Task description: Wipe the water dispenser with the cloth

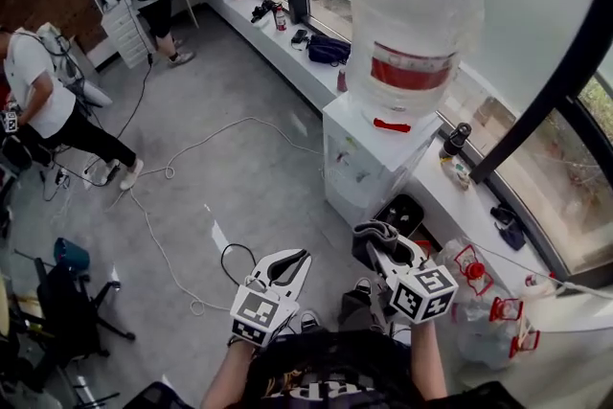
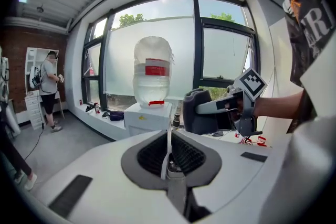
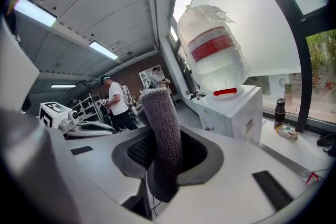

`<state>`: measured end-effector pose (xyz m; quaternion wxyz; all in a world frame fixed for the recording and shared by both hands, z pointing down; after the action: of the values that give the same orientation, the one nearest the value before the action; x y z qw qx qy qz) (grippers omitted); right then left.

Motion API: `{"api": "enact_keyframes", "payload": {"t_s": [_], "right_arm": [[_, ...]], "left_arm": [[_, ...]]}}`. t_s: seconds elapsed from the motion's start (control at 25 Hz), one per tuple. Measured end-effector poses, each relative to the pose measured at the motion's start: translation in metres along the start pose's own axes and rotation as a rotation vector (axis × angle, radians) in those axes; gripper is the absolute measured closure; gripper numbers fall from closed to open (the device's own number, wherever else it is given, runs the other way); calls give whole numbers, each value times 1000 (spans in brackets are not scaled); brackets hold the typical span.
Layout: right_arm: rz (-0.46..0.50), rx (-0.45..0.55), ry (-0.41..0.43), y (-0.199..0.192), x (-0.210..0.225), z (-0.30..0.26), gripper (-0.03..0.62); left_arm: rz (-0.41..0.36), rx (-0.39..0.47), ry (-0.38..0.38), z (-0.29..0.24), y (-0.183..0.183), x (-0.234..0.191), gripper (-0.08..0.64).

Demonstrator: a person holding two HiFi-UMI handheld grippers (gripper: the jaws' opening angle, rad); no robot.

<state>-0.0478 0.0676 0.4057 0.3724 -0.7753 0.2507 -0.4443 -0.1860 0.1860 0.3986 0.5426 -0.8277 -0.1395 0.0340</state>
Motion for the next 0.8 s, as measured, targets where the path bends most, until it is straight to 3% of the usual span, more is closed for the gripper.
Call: {"api": "enact_keyframes", "payload": {"t_s": [0.36,0.8], "right_arm": [[6,4,21,-35,-62,26,486],[38,16,-1,-45,-75,47,486]], "left_arm": [[23,90,-6,57,-3,12,537],[-13,130,-47,67,3,32,537]]}}
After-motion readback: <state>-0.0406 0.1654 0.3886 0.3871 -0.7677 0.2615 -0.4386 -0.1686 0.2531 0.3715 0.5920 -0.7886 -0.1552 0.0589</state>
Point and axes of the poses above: the fingertips, and each gripper's own axes: z backward along the fingers, x to its right, y out of its top, the point moved 4 cm from there along z, backward along the fingers, and after that the axes turned 8 degrees about -z, right-handed, at the moved point
